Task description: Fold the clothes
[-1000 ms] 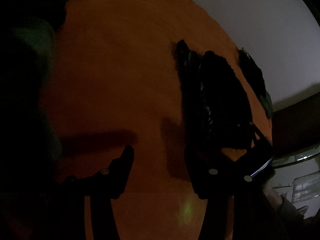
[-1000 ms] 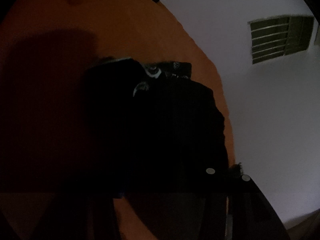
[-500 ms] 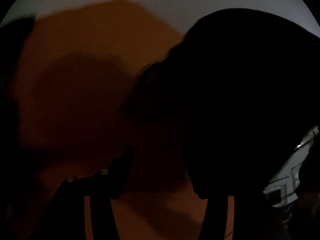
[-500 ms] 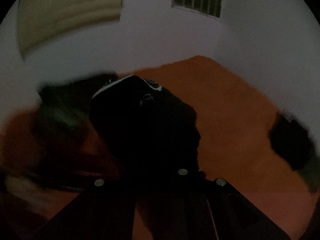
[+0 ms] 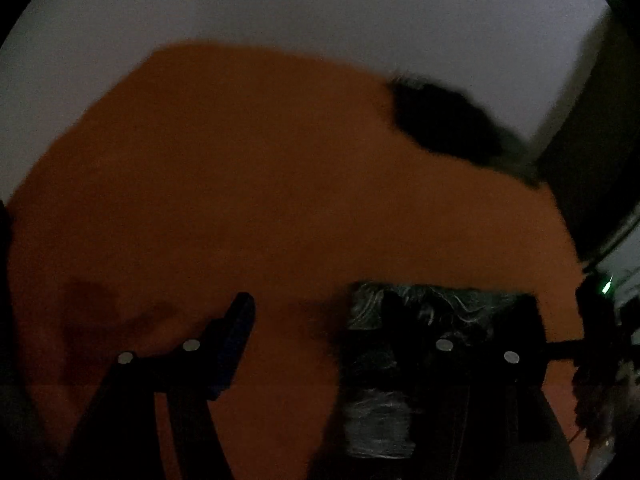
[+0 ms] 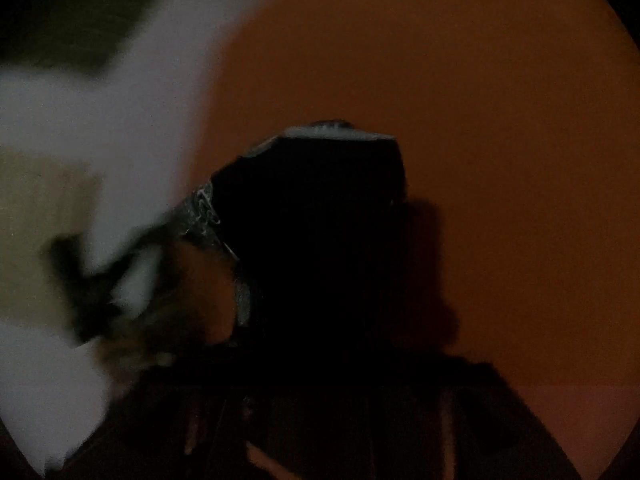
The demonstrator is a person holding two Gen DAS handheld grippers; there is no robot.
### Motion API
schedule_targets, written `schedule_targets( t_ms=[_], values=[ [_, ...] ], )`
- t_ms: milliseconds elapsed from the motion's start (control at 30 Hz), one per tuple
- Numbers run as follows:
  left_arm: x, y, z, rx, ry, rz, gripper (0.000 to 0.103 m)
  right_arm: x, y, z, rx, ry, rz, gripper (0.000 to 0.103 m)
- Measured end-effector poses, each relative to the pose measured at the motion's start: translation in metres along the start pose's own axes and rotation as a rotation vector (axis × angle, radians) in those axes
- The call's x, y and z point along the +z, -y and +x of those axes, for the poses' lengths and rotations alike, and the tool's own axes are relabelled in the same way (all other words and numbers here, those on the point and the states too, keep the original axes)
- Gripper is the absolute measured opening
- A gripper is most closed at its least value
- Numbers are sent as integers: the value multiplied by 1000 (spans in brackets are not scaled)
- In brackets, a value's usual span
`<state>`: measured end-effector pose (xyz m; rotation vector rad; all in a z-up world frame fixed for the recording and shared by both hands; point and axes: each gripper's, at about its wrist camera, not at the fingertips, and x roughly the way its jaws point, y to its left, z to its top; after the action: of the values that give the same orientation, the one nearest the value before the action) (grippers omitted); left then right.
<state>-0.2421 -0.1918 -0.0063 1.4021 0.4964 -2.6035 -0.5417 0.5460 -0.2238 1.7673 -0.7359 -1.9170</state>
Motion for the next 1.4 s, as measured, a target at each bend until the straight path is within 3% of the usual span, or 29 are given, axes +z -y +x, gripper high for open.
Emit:
schedule_targets(
  t_ms=[33, 100, 200, 233, 433, 567, 633, 733, 900, 1000, 1100, 1167, 1200, 1300, 1400],
  values=[
    [-1, -4, 1, -4, -12, -23, 66, 6, 31, 10, -17, -11, 81, 43],
    [-6, -9, -9, -27, -4, -43, 66, 10, 73, 7, 111, 5, 222, 43],
    [-16, -13, -25, -68, -1, -56, 66, 4, 84, -32, 211, 84, 244, 67],
    [-24, -12, -30, -87, -12, -43, 66, -1, 85, -46, 222, 102, 230, 67],
    [-94, -7, -37, -200, -165, 17, 67, -72, 67, -83, 92, 79, 15, 67],
    [-139, -5, -38, -205, -229, 60, 67, -167, 63, -62, 67, -12, -62, 65],
    [-156, -9, -40, -211, -251, 44, 67, -212, 54, -49, 12, -34, -143, 57],
    [-171, -16, -42, -247, -279, -6, 67, -257, 38, -39, -141, 1, -282, 42],
    [-192, 20, -49, -356, -295, 89, 67, -275, 27, -41, -138, 151, -353, 42],
    [-203, 51, -46, -374, -302, 199, 67, -280, 16, -36, -134, 251, -396, 42],
    [-210, 75, -28, -392, -331, 247, 66, -263, 0, -21, -119, 264, -385, 42],
    [-207, 85, -16, -419, -347, 230, 36, -256, -1, -15, -151, 269, -376, 42],
    [-204, 90, -8, -415, -365, 224, 1, -252, -2, -12, -172, 272, -378, 42],
    [-182, 90, -8, -424, -349, 172, 2, -242, -3, -7, -229, 282, -393, 42],
    [-150, 82, -18, -445, -360, 123, 2, -240, 4, -8, -198, 274, -360, 42]
  ],
)
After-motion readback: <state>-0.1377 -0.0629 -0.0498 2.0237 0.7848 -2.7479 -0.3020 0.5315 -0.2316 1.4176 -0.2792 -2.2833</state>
